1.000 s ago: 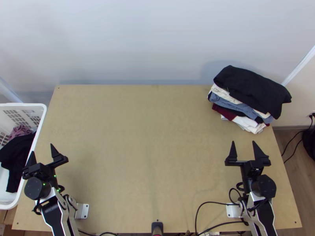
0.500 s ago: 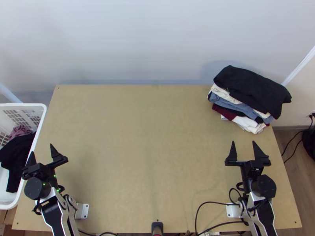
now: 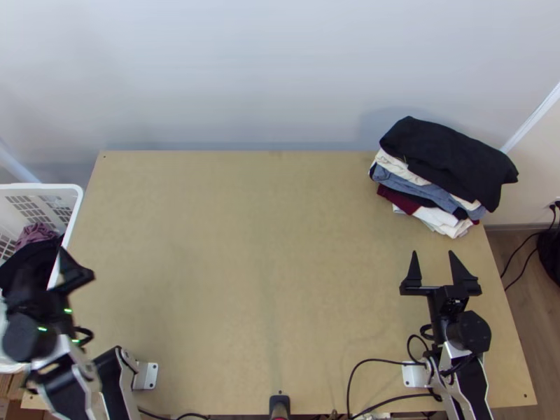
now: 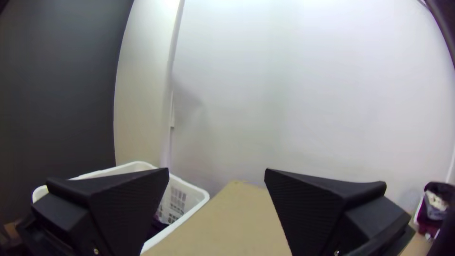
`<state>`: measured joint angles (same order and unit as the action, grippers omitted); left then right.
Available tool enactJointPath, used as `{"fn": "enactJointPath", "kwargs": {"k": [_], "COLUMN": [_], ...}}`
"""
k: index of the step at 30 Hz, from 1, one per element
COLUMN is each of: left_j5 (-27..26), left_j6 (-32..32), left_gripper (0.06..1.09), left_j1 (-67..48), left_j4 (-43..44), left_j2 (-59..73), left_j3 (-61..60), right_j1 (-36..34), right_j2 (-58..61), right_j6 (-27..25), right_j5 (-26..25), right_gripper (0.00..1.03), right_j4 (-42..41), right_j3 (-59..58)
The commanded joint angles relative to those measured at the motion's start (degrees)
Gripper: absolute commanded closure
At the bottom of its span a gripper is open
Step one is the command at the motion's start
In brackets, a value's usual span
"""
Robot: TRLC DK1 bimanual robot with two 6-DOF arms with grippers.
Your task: Fold the t-shirt
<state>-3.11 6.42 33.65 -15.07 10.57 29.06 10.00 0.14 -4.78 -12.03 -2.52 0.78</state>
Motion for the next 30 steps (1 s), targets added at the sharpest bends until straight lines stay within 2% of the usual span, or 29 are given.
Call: {"fn": "enactJointPath", "kwargs": {"k": [1,5,11,16,19,30], "left_j5": [0.3,0.39,-1.1,-9.72,-9.81,-12.71], "left_j6": [4.13,4.75,4.75,4.75,4.66,1.23], "left_gripper": [0.1,0.1,0.1,0.1,0.1,0.1], "left_j1": [0.1,0.72,7.57,18.56,21.19,31.39], "left_j4": [-6.46,-14.11,-21.76,-25.45,-28.26,-29.67], "left_j2": [9.91,21.34,36.98,48.41,56.23,82.16], "left_j3": [14.8,30.62,44.95,50.39,53.73,59.27], "right_j1": [-0.16,-0.16,-0.16,-0.16,-0.16,-0.16], "right_j2": [-0.23,-0.23,-0.23,-0.23,-0.23,-0.23], "right_j6": [-0.85,-0.85,-0.85,-0.85,-0.85,-0.85], "right_j5": [-0.18,-0.18,-0.18,-0.18,-0.18,-0.18], "right_gripper": [0.04,0.04,0.04,0.04,0.04,0.04], "right_j4": [0.5,0.5,0.5,0.5,0.5,0.5], "right_j3": [-0.6,-0.6,-0.6,-0.6,-0.6,-0.6]}}
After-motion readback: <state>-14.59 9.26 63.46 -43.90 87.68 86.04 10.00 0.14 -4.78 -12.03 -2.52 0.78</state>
